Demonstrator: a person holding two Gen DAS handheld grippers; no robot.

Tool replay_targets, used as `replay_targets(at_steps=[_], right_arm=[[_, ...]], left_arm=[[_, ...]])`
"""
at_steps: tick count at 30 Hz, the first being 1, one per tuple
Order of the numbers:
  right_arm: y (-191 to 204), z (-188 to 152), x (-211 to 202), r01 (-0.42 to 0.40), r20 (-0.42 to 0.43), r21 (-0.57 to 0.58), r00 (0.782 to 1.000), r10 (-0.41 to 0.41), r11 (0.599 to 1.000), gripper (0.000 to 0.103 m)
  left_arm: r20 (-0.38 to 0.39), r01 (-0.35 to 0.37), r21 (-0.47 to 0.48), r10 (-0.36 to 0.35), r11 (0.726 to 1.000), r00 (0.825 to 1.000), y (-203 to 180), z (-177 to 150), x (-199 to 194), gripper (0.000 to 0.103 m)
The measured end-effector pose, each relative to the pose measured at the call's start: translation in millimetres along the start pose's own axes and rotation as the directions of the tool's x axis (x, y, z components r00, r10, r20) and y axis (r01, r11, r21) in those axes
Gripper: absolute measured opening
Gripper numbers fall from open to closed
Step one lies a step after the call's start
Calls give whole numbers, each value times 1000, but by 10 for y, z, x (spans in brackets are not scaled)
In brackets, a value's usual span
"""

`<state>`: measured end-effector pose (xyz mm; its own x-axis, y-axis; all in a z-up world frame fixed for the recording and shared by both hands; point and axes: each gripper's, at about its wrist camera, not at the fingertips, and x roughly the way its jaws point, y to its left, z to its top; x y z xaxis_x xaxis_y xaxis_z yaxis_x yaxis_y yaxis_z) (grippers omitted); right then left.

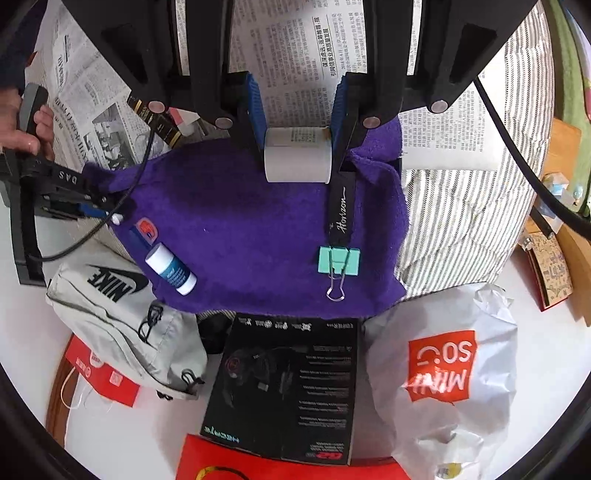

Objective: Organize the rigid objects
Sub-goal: 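Place the tape roll beside the clip while the right tool sets the cap by the tube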

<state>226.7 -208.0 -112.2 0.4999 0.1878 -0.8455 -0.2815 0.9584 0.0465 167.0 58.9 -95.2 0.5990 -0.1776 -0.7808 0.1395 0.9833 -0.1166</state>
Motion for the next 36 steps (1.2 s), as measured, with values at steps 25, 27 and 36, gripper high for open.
replay_targets(at_steps=[25, 27, 36], right_arm=[[126, 150, 310, 0, -98, -44, 995, -4, 999, 24], [126, 154, 300, 7, -110, -44, 994, -11, 999, 26], [121, 64, 58, 3, -71, -43, 997, -6, 999, 45]], left_arm=[[-32, 33, 18, -32, 999, 999, 83, -4, 45, 29], [-34, 35, 17, -34, 999, 999, 91, -6, 29, 29], [-47, 37, -10, -38, 999, 998, 87, 124, 109, 29]])
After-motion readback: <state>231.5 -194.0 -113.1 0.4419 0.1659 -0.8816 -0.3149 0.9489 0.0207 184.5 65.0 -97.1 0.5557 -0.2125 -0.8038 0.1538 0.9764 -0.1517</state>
